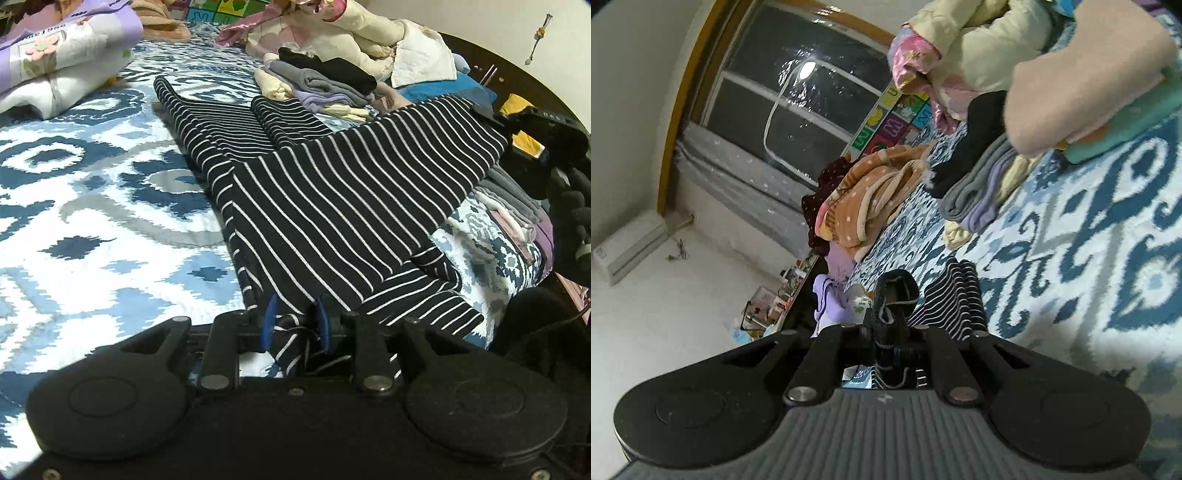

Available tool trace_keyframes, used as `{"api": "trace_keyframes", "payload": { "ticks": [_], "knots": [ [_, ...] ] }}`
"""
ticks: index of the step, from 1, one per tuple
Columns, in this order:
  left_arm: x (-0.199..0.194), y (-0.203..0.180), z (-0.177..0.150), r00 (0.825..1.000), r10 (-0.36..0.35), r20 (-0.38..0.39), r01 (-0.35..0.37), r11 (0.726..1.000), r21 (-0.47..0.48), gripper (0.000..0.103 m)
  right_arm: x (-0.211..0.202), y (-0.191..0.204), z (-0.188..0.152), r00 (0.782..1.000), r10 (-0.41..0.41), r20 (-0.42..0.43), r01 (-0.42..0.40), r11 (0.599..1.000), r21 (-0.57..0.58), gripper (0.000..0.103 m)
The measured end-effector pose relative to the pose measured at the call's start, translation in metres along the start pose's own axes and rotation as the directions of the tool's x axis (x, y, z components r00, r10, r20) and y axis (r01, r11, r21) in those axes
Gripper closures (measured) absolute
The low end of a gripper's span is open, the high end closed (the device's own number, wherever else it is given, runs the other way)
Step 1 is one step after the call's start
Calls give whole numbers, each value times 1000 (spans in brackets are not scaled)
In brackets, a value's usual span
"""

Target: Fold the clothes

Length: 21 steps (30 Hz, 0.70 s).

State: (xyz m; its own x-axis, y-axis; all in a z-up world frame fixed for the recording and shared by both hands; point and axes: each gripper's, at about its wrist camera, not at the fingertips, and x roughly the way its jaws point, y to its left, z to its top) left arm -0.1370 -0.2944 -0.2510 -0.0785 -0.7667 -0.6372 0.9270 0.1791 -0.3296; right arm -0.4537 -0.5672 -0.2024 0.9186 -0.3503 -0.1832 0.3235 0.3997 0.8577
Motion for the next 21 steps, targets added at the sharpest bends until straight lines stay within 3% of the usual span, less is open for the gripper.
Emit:
{"api": "trace_keyframes", "payload": {
  "ticks": [5, 9, 12, 15, 17, 21],
  "knots": [
    [-1, -1, 0, 1000, -9, -4, 9, 1000, 9, 78, -19, -13, -3, 998, -49, 29, 48, 998, 47, 93],
    [-1, -1, -1, 1000, -11, -5, 11, 1000, 13, 76, -22, -38, -9, 990, -138, 34, 136, 989, 64, 93],
    [0, -3, -2, 1000, -16, -4, 16, 1000, 18, 71, -14, -64, -16, 983, -183, -1, 182, 981, 73, 93],
    [-1, -4, -2, 999, -34, -3, 34, 999, 20, 61, -6, -83, -26, 960, -278, -23, 279, 960, 40, 93],
    [-2, -5, -1, 999, -45, -1, 45, 999, 20, 60, -8, -98, -32, 967, -255, -23, 256, 961, 102, 93],
    [-16, 2, 7, 998, -46, 51, 46, 999, -2, 60, -4, -96, -32, 984, -179, 1, 178, 980, 86, 93]
  ]
}}
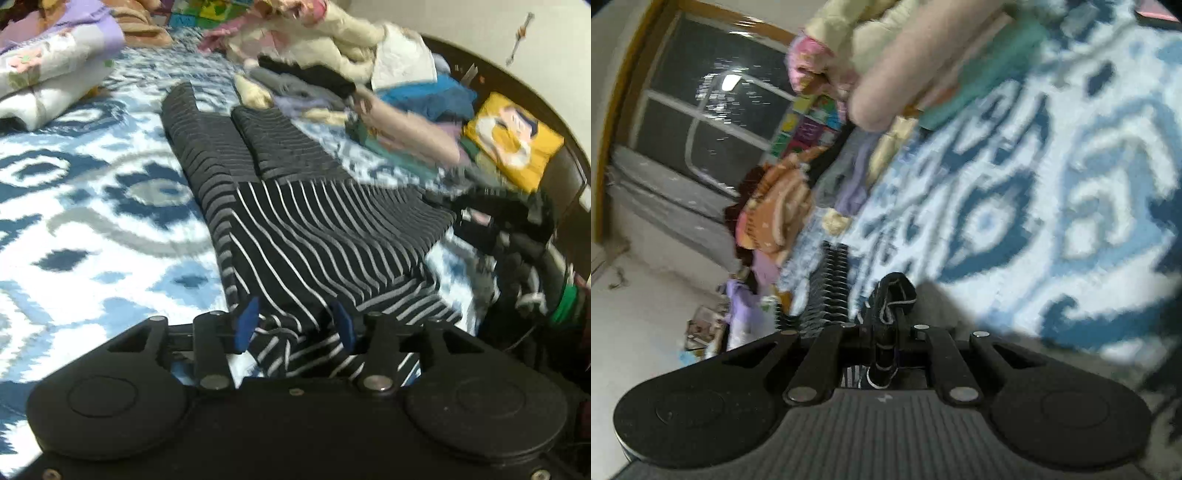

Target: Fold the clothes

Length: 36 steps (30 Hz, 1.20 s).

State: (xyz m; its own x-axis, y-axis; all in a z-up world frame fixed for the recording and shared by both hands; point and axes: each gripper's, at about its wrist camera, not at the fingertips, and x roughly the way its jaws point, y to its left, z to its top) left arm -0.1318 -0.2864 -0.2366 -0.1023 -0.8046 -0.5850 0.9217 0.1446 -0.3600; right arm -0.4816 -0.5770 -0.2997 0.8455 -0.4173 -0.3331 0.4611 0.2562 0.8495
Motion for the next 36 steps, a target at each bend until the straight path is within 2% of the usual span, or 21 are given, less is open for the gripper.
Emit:
{"api": "trace_keyframes", "payload": {
  "ticks": [2, 5, 6, 8, 10, 12, 16, 20, 23, 29, 36],
  "knots": [
    [-10, 9, 6, 997, 43, 67, -41, 999, -32, 60, 3, 1, 0, 1000, 19, -4, -19, 1000, -10, 93],
    [-16, 28, 18, 981, 126, 147, -113, 990, -88, 61, 7, -1, 0, 1000, 25, -19, -25, 1000, -7, 93],
    [-14, 34, 23, 975, 152, 160, -136, 985, -103, 68, 7, -1, 2, 999, 27, -23, -28, 1000, -6, 93],
    [-8, 45, 31, 972, 181, 152, -162, 978, -129, 71, 8, -3, 5, 999, 41, -29, -41, 999, 2, 93],
    [1, 49, 35, 978, 185, 99, -170, 975, -141, 72, 9, -2, 8, 998, 62, -24, -63, 998, -10, 93],
    [8, 44, 34, 984, 173, 38, -166, 978, -129, 72, 12, 2, 11, 997, 80, -20, -81, 996, -46, 93],
    [8, 25, 28, 993, 118, 16, -117, 991, -61, 72, 16, 11, 17, 992, 118, -33, -121, 987, -103, 93],
    [1, 14, 17, 995, 99, -7, -99, 995, -2, 72, 27, 19, 28, 984, 175, -32, -178, 975, -131, 93],
    [-9, 8, 8, 997, 73, -12, -73, 996, 41, 72, 37, 24, 36, 982, 188, -16, -188, 971, -147, 93],
    [-2, -11, -13, 994, 26, -104, -12, 990, 139, 73, 55, 30, 41, 973, 232, -13, -231, 961, -149, 93],
    [-7, -14, -8, 995, -49, -89, 64, 983, 172, 73, 52, 29, 51, 944, 330, 24, -326, 940, -105, 93]
  ]
}}
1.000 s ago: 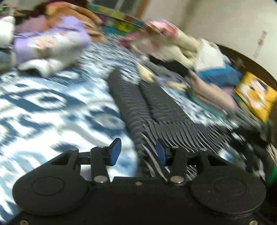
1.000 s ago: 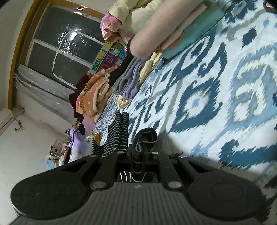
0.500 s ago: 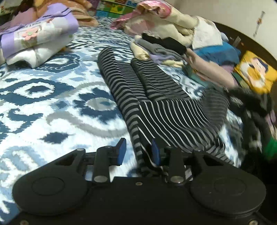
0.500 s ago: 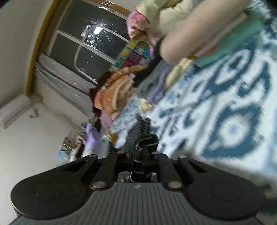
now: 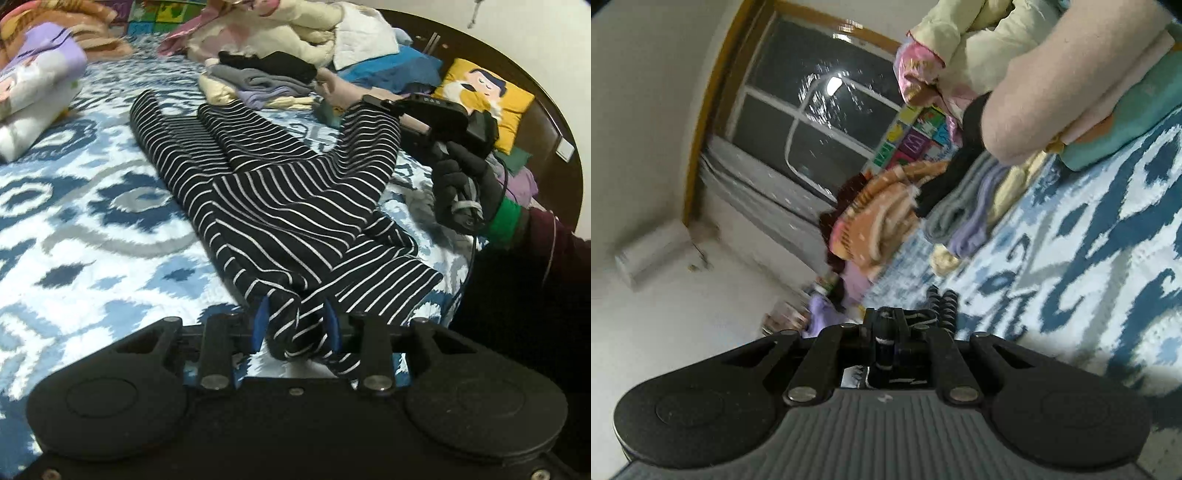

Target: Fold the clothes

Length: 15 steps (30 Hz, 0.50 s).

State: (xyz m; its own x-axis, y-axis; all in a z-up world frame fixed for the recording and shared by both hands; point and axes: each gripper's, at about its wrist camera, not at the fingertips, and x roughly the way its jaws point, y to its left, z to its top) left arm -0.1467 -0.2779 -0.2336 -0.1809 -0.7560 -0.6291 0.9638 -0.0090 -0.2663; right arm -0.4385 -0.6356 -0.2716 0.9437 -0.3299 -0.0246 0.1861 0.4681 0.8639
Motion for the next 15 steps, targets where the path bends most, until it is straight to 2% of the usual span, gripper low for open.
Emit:
{"api": "trace_keyframes", "payload": {
  "ticks": [6, 9, 12, 15],
  "knots": [
    [-12, 1, 5, 999, -1, 45, 0, 1000, 12, 73, 6, 7, -1, 997, 71, -13, -71, 997, -2, 93],
    [-16, -9, 8, 997, 34, 70, -39, 997, 63, 73, 7, 5, 3, 996, 89, 6, -89, 996, 12, 93],
    [-3, -28, 8, 994, 97, 42, -103, 984, 146, 73, 11, 2, 9, 995, 99, 18, -99, 995, 25, 93],
    [17, -40, 0, 988, 150, -34, -139, 965, 221, 73, 14, 2, 11, 992, 125, 25, -126, 991, 43, 93]
  ]
}}
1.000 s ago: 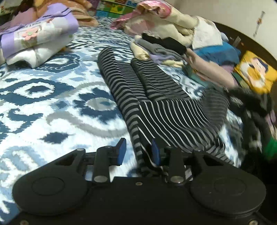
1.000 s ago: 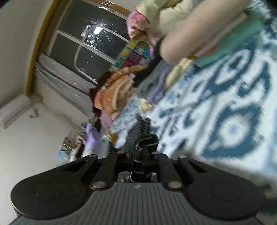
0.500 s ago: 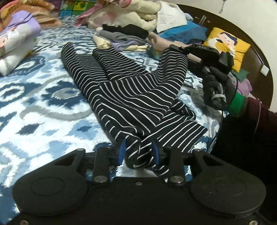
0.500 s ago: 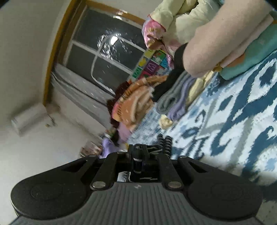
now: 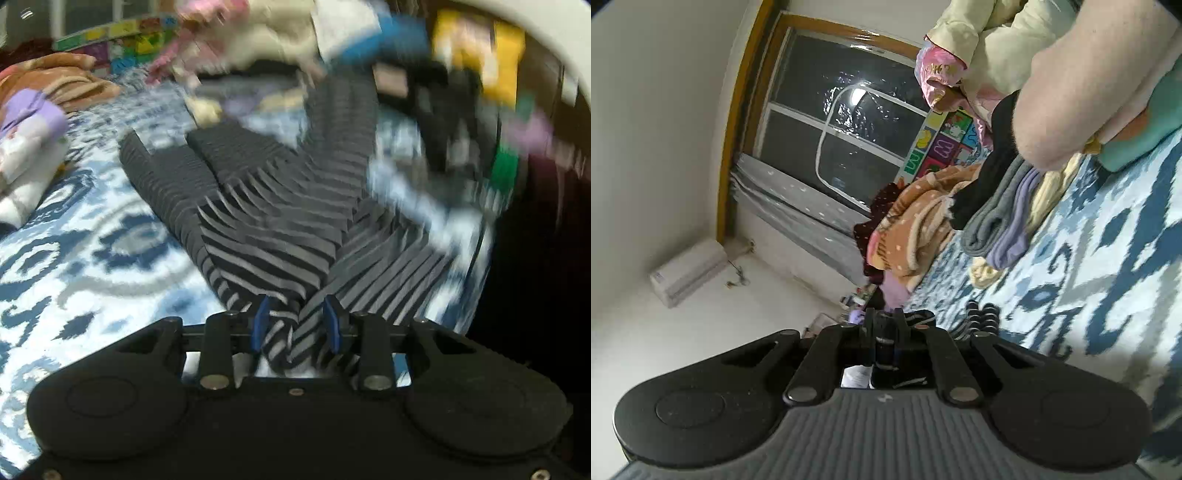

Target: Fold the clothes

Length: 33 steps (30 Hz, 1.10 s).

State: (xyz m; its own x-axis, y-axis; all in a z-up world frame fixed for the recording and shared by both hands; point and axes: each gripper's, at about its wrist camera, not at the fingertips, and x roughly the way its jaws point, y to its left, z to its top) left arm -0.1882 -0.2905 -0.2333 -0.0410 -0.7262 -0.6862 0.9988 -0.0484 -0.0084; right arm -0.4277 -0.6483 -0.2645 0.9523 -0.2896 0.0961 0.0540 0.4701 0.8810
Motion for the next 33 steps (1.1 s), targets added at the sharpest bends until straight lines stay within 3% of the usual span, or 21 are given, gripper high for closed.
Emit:
{"api": "trace_keyframes", "payload": {
  "ticks": [3, 7, 10, 16, 20, 25, 27, 29, 33],
  "knots": [
    [9, -4, -3, 999, 4, -36, -4, 1000, 16, 72, 5, 5, 3, 1000, 11, -4, -11, 1000, -3, 93],
    [-4, 1, -5, 1000, -10, 11, 10, 1000, -2, 72, 14, 16, 9, 1000, 28, -6, -28, 1000, -3, 93],
    [-16, 2, -5, 997, -46, 54, 47, 999, -7, 72, 24, 26, 15, 1000, -9, -29, 8, 999, -38, 93],
    [4, -7, -10, 999, -48, -24, 48, 998, 29, 67, 31, 23, 19, 994, -93, -57, 90, 995, -44, 93],
    [-15, 2, -2, 995, -81, 65, 83, 996, -33, 64, 27, 16, 17, 993, -109, -41, 109, 994, -15, 93],
    [5, -7, -5, 997, -79, -24, 80, 996, 25, 61, 24, 3, 9, 989, -132, -60, 132, 991, 4, 93],
    [-12, 7, 2, 994, -96, 53, 98, 995, -26, 61, 20, -3, 5, 989, -134, -62, 135, 991, 13, 93],
    [-19, 27, 10, 991, -61, 117, 72, 993, -91, 61, 17, -10, 0, 988, -139, -65, 141, 990, 21, 93],
    [-2, 66, 34, 986, 90, 142, -57, 973, -222, 64, 16, -20, 0, 987, -149, -64, 151, 988, 37, 93]
  ]
}}
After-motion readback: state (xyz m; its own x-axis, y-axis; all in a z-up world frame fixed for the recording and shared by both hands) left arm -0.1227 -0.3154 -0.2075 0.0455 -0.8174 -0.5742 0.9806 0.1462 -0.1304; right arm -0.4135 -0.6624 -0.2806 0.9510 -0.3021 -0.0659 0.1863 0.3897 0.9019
